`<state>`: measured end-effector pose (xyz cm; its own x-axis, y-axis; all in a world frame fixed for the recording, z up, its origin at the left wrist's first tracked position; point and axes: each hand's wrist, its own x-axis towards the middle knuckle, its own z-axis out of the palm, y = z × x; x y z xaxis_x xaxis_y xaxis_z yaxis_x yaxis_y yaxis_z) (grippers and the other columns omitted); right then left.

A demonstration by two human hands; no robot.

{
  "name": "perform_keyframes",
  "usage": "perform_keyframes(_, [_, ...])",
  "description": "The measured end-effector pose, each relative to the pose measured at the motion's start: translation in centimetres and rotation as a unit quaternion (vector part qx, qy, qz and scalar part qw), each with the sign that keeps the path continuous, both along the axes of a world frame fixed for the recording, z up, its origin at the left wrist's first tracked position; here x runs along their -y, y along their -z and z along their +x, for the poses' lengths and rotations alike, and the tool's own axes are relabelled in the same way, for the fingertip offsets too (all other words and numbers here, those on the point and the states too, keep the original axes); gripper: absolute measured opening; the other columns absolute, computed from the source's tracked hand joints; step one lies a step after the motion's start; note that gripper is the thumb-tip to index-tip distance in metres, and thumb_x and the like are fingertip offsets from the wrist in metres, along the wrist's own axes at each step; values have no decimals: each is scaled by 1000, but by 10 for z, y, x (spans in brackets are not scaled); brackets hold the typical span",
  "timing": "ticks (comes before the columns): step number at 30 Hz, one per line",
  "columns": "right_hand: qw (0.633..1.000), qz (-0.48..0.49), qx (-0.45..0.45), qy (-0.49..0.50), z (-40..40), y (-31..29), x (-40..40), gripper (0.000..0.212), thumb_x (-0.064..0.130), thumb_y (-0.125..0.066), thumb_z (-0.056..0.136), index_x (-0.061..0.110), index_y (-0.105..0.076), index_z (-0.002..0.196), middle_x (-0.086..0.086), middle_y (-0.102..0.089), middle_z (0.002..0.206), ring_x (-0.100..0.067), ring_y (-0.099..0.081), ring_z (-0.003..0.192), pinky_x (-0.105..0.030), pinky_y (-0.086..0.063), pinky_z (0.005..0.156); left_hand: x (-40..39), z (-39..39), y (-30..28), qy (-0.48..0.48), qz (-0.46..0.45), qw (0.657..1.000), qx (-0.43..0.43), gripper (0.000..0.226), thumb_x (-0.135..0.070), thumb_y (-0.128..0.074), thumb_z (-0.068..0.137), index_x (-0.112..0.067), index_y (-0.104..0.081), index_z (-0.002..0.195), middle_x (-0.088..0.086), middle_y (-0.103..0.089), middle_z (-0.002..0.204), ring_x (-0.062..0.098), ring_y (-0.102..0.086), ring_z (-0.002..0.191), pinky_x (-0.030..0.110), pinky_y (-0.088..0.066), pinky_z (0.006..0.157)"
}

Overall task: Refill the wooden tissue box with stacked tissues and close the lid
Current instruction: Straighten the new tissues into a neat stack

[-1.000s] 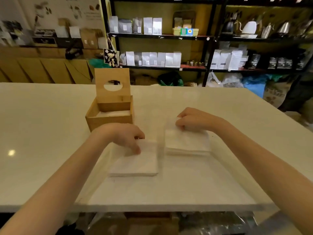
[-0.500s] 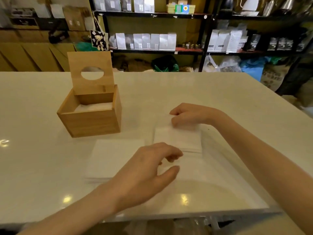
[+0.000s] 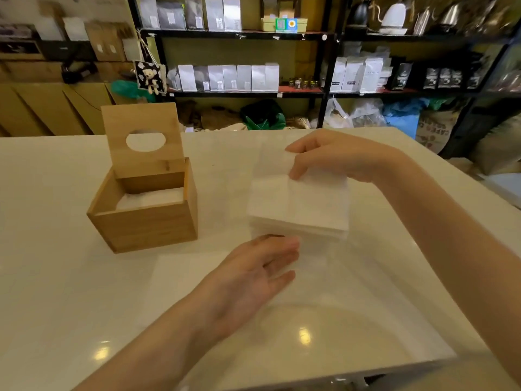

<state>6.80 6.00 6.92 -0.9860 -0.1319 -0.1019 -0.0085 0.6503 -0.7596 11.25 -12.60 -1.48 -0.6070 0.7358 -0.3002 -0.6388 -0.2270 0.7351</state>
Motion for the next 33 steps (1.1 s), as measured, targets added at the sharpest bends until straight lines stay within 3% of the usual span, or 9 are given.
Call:
perform_keyframes(3, [999,-25,14,-20,2,-6,2,21,13,-62,75,13,-73,93,17,-72,70,-10,-66,71,-22,-54,64,0,-6,0,-33,47,998,30,52,-12,-92,28,-17,-71,76,9,-66,102,22,-58,108,38,-43,98])
perform_keyframes(5, [999,-36,24,-28,3,-8,3,23,14,-63,74,13,-73,95,24,-70,65,-6,-66,67,-16,-52,59,1,-10,0,-55,82,994,50,52,-8,-92,23,-15,-71,70,8,-68,95,22,-61,102,40,-44,96])
perform_keyframes(8, [997,-53,44,-31,3,-4,3,24,11,-58,79,16,-71,99,17,-71,72,-5,-67,68,-13,-51,55,7,-15,1,-57,120,989,71,50,-4,-91,25,-12,-70,70,7,-69,92,23,-62,100,46,-45,97])
perform_keyframes(12, [997,-57,58,-19,2,4,1,24,13,-59,78,15,-72,98,12,-71,79,-10,-67,74,-15,-52,58,13,-21,2,-18,113,990,77,63,-12,-92,29,-13,-72,89,12,-70,101,28,-64,103,47,-44,94])
perform_keyframes(16, [996,-57,71,-26,1,11,1,23,11,-59,79,10,-71,99,10,-73,79,-9,-68,74,-16,-55,62,15,-25,0,45,145,978,143,76,-27,-87,47,-6,-62,116,14,-55,131,28,-51,122,45,-35,104])
perform_keyframes(19, [994,-50,85,-43,2,16,5,23,12,-58,81,10,-71,99,15,-73,76,-3,-68,71,-14,-53,63,15,-27,-4,82,188,964,168,66,-24,-82,59,-1,-60,116,16,-56,129,29,-48,124,44,-34,107])
perform_keyframes(24, [992,-43,102,-60,2,27,12,19,15,-59,81,14,-72,94,14,-73,78,-5,-68,75,-14,-51,64,18,-34,-3,96,126,978,137,61,-24,-85,51,-5,-68,107,19,-63,116,36,-60,109,49,-47,95])
perform_keyframes(27, [992,-24,102,-74,5,32,15,16,15,-60,82,16,-73,91,9,-73,82,-7,-67,76,-17,-51,67,19,-36,-3,120,57,987,87,62,-31,-84,50,-10,-69,107,17,-62,116,35,-58,109,49,-48,91])
perform_keyframes(33, [991,0,92,-95,14,32,18,15,21,-64,81,29,-70,93,11,-72,96,-7,-67,90,-17,-49,76,19,-39,-6,100,8,992,78,52,-26,-68,71,-9,-60,120,17,-63,120,32,-60,109,48,-51,91])
